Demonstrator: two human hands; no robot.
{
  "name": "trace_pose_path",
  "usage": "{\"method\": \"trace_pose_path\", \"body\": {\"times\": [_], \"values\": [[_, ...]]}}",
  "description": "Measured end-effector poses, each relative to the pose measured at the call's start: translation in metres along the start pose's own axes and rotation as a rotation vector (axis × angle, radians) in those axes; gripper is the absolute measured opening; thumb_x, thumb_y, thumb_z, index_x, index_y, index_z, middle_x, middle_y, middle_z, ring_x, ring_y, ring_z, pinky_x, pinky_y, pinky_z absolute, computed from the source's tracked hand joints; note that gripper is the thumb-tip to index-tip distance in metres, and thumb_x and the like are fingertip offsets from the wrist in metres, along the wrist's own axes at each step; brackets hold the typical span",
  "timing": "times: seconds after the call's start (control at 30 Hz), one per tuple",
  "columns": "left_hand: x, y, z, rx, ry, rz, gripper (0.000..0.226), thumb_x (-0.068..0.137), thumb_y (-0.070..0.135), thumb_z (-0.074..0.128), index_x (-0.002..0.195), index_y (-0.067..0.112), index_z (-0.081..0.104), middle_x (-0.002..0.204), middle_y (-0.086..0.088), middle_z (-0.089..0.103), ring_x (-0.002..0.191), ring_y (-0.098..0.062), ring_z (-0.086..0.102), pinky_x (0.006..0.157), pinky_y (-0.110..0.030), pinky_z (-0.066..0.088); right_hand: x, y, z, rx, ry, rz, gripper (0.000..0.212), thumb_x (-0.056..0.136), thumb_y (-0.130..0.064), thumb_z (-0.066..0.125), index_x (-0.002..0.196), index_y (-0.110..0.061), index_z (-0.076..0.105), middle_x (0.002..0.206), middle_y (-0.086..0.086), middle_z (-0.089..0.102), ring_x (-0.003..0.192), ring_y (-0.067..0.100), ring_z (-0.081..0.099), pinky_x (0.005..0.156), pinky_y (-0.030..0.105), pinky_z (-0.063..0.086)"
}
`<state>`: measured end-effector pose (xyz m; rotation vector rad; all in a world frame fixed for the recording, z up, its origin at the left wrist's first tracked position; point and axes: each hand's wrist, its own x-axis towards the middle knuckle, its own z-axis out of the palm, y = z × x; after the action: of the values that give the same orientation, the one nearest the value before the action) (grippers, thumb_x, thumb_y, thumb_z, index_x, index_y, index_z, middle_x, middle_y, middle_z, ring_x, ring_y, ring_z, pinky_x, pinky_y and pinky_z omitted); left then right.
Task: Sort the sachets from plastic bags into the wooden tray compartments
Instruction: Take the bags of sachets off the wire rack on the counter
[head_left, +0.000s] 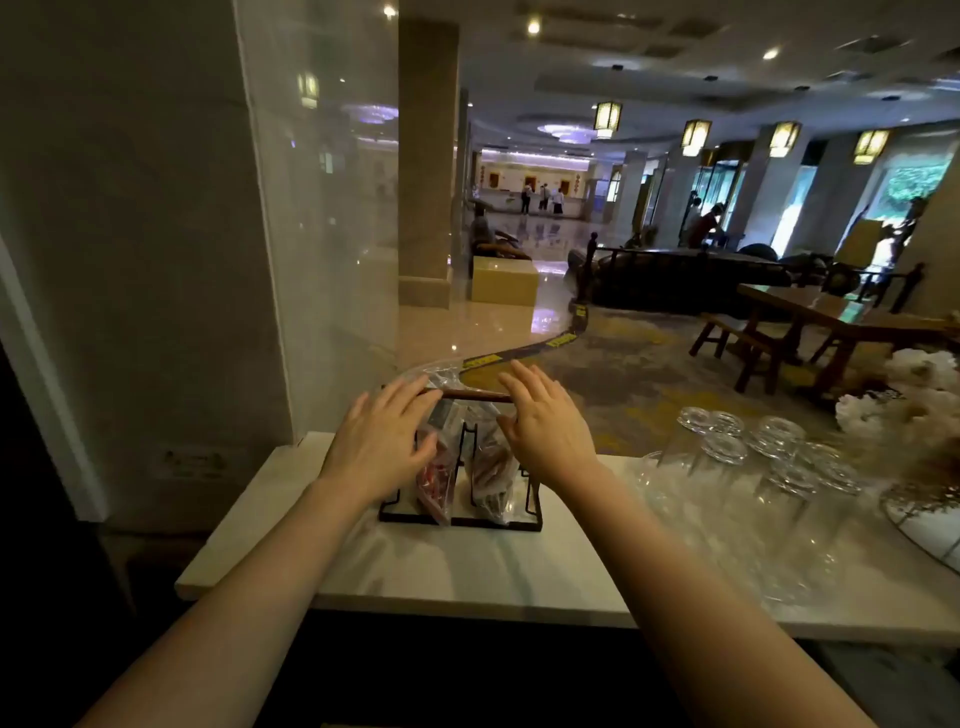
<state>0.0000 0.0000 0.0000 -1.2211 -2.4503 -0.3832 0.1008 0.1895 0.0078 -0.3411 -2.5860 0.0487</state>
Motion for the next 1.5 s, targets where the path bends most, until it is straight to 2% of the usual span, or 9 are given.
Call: {"method": "trace_pose_path", "body": {"times": [0.33, 0.5, 0.73, 0.9, 1.03, 1.17, 1.33, 1.4, 1.5], "values": [[0.019, -0.013, 0.030, 0.034, -0.043, -0.001, 0.070, 0.084, 0.057, 0.018, 0.147, 0.029, 0.020, 0.157, 0.005, 0.020, 0.146, -0.016, 0.010, 0.116, -0.048, 0.008, 0.002, 0.008, 0.040, -0.045, -0.011, -0.027, 0.054, 0.097, -0.038, 0.042, 0.147, -0.019, 0.029, 0.155, 0.002, 0.031, 0.145, 0.022, 0.021, 0.118, 0.039, 0.011], [0.022, -0.014, 0.039, 0.034, -0.016, 0.035, 0.066, 0.086, 0.058, 0.031, 0.145, 0.029, 0.028, 0.156, -0.001, 0.025, 0.146, -0.024, 0.012, 0.116, -0.049, 0.012, 0.004, 0.009, 0.047, -0.054, 0.043, -0.056, 0.057, 0.094, -0.039, 0.048, 0.144, -0.017, 0.032, 0.155, 0.005, 0.030, 0.145, 0.023, 0.021, 0.117, 0.037, 0.009], [0.023, -0.019, 0.035, -0.002, -0.085, 0.014, 0.073, 0.082, 0.053, 0.032, 0.148, 0.029, 0.013, 0.159, 0.005, 0.014, 0.147, -0.017, 0.003, 0.117, -0.053, 0.012, -0.012, 0.010, 0.062, -0.120, 0.207, 0.015, 0.016, 0.084, -0.019, 0.065, 0.093, -0.007, 0.070, 0.135, 0.015, 0.053, 0.134, 0.031, 0.040, 0.112, 0.044, 0.034], [0.022, -0.015, 0.038, 0.011, -0.092, -0.014, 0.078, 0.081, 0.048, 0.038, 0.150, 0.024, 0.011, 0.159, 0.005, 0.013, 0.146, -0.017, 0.002, 0.117, -0.048, 0.016, 0.001, -0.028, 0.027, 0.660, 0.200, 0.210, 0.014, 0.093, -0.014, 0.055, 0.082, -0.006, 0.058, 0.078, 0.005, 0.065, 0.074, 0.015, 0.060, 0.066, 0.044, 0.049], [0.018, -0.011, 0.030, -0.043, -0.123, -0.044, 0.077, 0.084, 0.042, 0.046, 0.150, 0.024, 0.010, 0.159, 0.005, 0.012, 0.146, -0.018, 0.000, 0.118, -0.046, 0.013, 0.011, -0.050, -0.033, 1.358, 0.387, 0.367, 0.024, 0.100, -0.018, 0.041, 0.080, -0.007, 0.048, 0.077, 0.015, 0.069, 0.070, 0.027, 0.068, 0.057, 0.035, 0.052], [0.010, 0.004, -0.001, -0.405, -0.124, -0.163, 0.061, 0.094, 0.018, 0.049, 0.147, 0.013, 0.018, 0.156, -0.001, 0.014, 0.145, -0.024, 0.008, 0.118, -0.046, 0.008, 0.012, -0.056, -0.060, 1.377, 0.467, 0.408, 0.024, 0.101, -0.018, 0.039, 0.087, -0.004, 0.053, 0.072, 0.008, 0.056, 0.060, 0.015, 0.057, 0.061, 0.035, 0.047], [0.017, -0.009, 0.006, -0.412, -0.185, -0.153, 0.045, 0.097, 0.034, 0.041, 0.141, 0.030, 0.036, 0.154, 0.002, 0.031, 0.144, -0.017, 0.018, 0.118, -0.049, 0.006, -0.001, -0.065, -0.042, 1.309, 0.386, 0.444, 0.026, 0.100, -0.024, 0.042, 0.084, -0.014, 0.060, 0.084, 0.016, 0.061, 0.076, 0.030, 0.057, 0.078, 0.054, 0.051], [0.007, 0.003, -0.007, -0.857, -0.110, -0.289, 0.035, 0.094, 0.049, 0.036, 0.120, 0.038, 0.056, 0.137, 0.001, 0.053, 0.131, -0.020, 0.042, 0.112, -0.053, 0.025, -0.006, -0.070, -0.036, 1.287, 0.371, 0.458, 0.026, 0.100, -0.024, 0.042, 0.082, -0.016, 0.060, 0.084, 0.018, 0.062, 0.076, 0.033, 0.058, 0.078, 0.055, 0.050], [-0.013, 0.028, -0.031, -1.556, 0.006, -0.416, 0.047, 0.082, 0.068, 0.033, 0.099, 0.037, 0.064, 0.101, 0.012, 0.071, 0.100, -0.011, 0.065, 0.086, -0.036, 0.052, -0.011, -0.076, -0.020, 1.237, 0.376, 0.528, 0.026, 0.100, -0.026, 0.041, 0.086, -0.016, 0.060, 0.087, 0.013, 0.066, 0.081, 0.026, 0.064, 0.080, 0.052, 0.054]]}}
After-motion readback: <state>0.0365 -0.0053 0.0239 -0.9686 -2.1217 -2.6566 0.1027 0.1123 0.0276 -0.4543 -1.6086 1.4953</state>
